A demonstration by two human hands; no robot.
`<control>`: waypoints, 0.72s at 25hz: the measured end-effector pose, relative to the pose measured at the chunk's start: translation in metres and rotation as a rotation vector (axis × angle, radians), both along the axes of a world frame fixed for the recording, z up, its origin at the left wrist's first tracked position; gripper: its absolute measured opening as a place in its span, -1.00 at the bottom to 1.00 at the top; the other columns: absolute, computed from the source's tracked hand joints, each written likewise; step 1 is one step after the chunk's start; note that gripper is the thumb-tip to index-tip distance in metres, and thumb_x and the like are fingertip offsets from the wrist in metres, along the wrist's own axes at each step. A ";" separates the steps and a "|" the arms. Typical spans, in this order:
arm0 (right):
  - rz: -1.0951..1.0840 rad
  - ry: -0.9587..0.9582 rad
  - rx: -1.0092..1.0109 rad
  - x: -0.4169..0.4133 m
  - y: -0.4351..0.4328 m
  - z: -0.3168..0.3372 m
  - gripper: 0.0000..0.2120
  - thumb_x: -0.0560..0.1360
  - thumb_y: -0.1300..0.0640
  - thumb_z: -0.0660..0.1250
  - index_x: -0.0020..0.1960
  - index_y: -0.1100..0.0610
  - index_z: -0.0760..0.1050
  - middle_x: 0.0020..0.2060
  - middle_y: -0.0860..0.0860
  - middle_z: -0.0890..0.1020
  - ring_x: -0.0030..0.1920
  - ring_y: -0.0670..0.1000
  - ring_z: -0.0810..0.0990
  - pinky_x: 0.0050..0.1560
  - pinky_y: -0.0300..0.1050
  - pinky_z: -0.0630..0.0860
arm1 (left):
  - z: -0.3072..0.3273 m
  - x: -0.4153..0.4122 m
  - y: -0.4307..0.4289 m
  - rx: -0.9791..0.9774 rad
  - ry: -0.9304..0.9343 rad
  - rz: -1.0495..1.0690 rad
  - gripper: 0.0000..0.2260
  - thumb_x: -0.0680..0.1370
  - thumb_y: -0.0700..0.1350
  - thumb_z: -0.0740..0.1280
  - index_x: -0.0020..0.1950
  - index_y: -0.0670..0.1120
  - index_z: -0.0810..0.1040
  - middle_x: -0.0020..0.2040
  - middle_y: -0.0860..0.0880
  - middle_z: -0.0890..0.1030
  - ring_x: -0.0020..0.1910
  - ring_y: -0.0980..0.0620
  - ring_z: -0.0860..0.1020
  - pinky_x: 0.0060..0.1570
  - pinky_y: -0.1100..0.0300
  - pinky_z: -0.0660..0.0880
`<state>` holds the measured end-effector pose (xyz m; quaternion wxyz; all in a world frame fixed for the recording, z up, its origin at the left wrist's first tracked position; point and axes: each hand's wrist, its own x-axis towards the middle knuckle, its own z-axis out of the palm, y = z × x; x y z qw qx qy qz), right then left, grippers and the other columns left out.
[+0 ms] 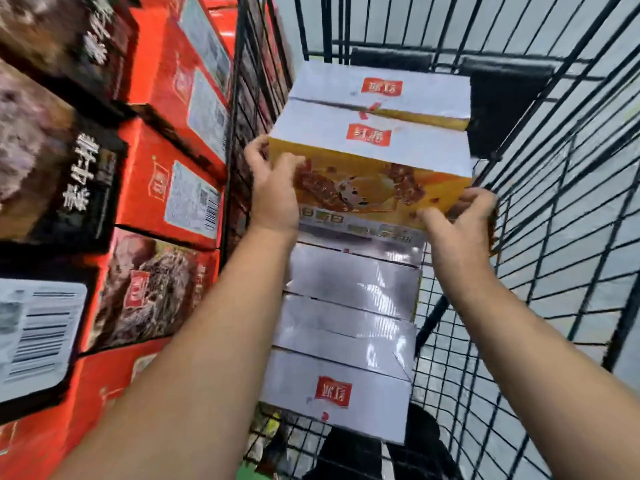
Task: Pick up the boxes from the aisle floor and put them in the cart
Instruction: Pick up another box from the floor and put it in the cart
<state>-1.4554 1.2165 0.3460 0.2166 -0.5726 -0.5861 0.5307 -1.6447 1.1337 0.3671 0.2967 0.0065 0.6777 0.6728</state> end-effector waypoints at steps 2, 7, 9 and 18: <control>-0.009 0.017 0.024 0.000 0.001 -0.008 -0.63 0.50 0.28 0.31 0.14 0.10 0.16 -0.08 -0.12 0.39 -0.13 -0.27 0.42 -0.17 -0.53 0.36 | -0.011 0.001 0.001 0.010 0.012 0.023 -0.59 0.32 -0.18 0.29 0.15 -0.02 0.32 -0.05 -0.07 0.55 -0.11 0.01 0.52 -0.06 0.13 0.46; 0.032 -0.011 0.047 0.007 -0.006 -0.020 -0.60 0.45 0.22 0.35 0.13 0.02 0.19 0.13 0.09 0.47 0.12 -0.02 0.51 0.07 -0.28 0.46 | -0.022 0.011 -0.009 -0.112 0.031 -0.026 -0.51 0.45 -0.20 0.27 0.34 0.00 0.24 0.25 -0.15 0.50 0.06 0.00 0.51 -0.06 0.29 0.51; 0.052 -0.016 0.016 0.009 -0.004 -0.017 -0.60 0.44 0.16 0.35 0.14 0.00 0.19 0.19 0.13 0.46 0.13 0.00 0.51 0.07 -0.26 0.47 | -0.021 0.018 -0.013 -0.193 0.069 -0.050 -0.51 0.55 -0.25 0.23 0.45 -0.01 0.21 0.27 -0.08 0.49 0.10 0.02 0.50 -0.11 0.38 0.49; 0.217 -0.140 -0.131 0.024 -0.006 0.029 -0.39 0.47 0.09 0.42 0.42 0.06 0.22 0.28 0.02 0.44 0.23 0.01 0.46 0.11 -0.21 0.37 | 0.016 0.032 -0.030 -0.575 0.083 -0.282 -0.25 0.57 -0.03 0.28 0.60 0.05 -0.15 0.55 -0.06 0.20 0.44 -0.11 0.30 0.27 0.12 0.26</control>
